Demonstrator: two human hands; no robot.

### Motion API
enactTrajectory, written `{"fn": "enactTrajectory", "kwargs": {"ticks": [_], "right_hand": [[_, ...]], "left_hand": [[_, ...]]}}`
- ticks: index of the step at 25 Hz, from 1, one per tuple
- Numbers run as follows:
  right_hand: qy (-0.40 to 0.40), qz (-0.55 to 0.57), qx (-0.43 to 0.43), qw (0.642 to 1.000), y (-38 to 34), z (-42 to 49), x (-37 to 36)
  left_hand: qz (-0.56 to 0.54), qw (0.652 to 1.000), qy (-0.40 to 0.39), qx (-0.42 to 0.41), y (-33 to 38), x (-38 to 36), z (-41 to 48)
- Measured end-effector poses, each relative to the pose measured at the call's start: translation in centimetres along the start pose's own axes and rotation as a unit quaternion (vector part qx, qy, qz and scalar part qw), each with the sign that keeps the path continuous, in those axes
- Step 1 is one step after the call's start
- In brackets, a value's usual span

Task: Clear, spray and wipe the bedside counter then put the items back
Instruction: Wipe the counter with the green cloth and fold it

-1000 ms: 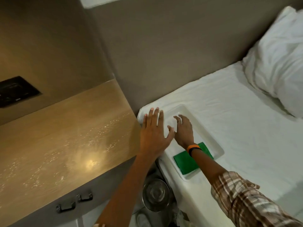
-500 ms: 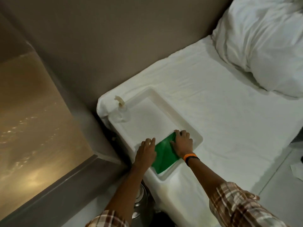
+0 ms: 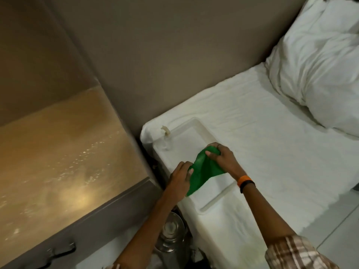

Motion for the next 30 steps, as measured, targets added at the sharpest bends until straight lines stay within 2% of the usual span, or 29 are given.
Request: {"fn": "enactTrajectory", "kwargs": {"ticks": [2,4,7,9,10,12,13,14,16,18,20,22,26,30], "right_hand": [[-0.017,0.049,0.053,0.997,-6.6,-0.5,1.3],[-0.032,0.058,0.108,0.992,-13.0,-1.1,1.1],[-0.041,0.017,0.189,0.981,-21.2,-0.8,-3.3],[-0.065,-0.012,0.226,0.972,-25.4,0.2,-7.8],[-0.097,-0.042,0.242,0.965,-27.3,0.9,-10.2],[-0.163,-0.173,0.272,0.933,-30.6,2.0,-14.9],[-0.168,-0.253,0.279,0.911,-31.7,2.2,-16.6],[-0.140,-0.321,0.283,0.893,-32.3,2.4,-17.7],[-0.036,-0.371,0.274,0.887,-31.9,1.2,-18.9],[0.007,-0.368,0.220,0.903,-28.8,-1.9,-20.5],[-0.013,-0.376,0.140,0.916,-25.2,-4.7,-23.1],[-0.001,-0.390,0.104,0.915,-24.0,-5.5,-24.7],[0.032,-0.393,0.093,0.914,-25.6,-2.5,-26.5],[0.006,-0.407,0.101,0.908,-28.2,4.3,-28.9]], "left_hand": [[-0.024,0.999,0.029,-0.040,2.8,4.8,-2.9],[-0.061,0.995,0.075,-0.038,4.2,9.6,-6.0],[-0.108,0.977,0.185,0.001,3.3,16.3,-10.1],[-0.090,0.964,0.248,0.019,1.7,19.7,-12.1],[-0.028,0.962,0.270,0.026,1.1,21.0,-12.8],[0.181,0.936,0.297,0.048,-0.5,23.1,-13.7],[0.254,0.917,0.301,0.060,-1.5,24.0,-14.0],[0.291,0.905,0.306,0.061,-2.5,25.1,-14.2],[0.304,0.898,0.315,0.050,-4.8,27.8,-13.9],[0.299,0.901,0.309,0.056,-7.3,31.0,-12.6],[0.301,0.914,0.260,0.083,-10.4,34.0,-10.3],[0.300,0.922,0.218,0.106,-13.2,36.8,-8.1],[0.286,0.920,0.210,0.166,-17.9,40.7,-5.5],[0.287,0.917,0.208,0.182,-20.8,41.4,-3.8]]}}
Point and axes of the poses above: each hand's wrist, its own z-axis towards the middle knuckle, its own x-axis out of the back of the hand, y = z × x, the point moved 6 cm from there along z, towards the middle knuckle, and after that the axes turned 11 degrees about x, right-handed, at the moved point
